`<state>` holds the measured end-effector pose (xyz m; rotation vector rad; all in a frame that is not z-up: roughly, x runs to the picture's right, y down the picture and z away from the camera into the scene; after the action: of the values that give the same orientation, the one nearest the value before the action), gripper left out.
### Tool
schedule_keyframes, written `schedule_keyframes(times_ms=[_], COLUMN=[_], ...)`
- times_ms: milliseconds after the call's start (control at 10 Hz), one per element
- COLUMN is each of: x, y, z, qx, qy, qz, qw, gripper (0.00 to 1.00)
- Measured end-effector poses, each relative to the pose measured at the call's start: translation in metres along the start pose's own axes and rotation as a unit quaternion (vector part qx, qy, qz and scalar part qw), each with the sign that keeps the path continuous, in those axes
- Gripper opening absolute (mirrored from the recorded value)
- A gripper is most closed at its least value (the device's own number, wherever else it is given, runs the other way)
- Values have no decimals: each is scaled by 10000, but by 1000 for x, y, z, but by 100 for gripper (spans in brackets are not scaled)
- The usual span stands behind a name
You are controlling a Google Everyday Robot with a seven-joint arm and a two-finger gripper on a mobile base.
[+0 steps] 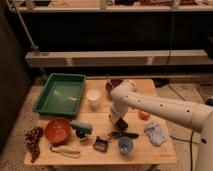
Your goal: Wipe table surface with eraser
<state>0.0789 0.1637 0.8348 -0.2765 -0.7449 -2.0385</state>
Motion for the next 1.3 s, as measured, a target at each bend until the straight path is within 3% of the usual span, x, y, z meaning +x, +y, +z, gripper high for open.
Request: schedule_keyframes(times_ms=[300, 700, 1100, 1300], x=[6, 45, 91, 106], y=[32, 56, 25, 1], z=[3, 14, 18, 18], qx=[-101, -162, -159, -35], qy=[-4, -31, 43, 127], qz=[345, 483, 161, -72], qw=[9994, 9987, 9997, 9999], gripper=[0, 0, 0, 0])
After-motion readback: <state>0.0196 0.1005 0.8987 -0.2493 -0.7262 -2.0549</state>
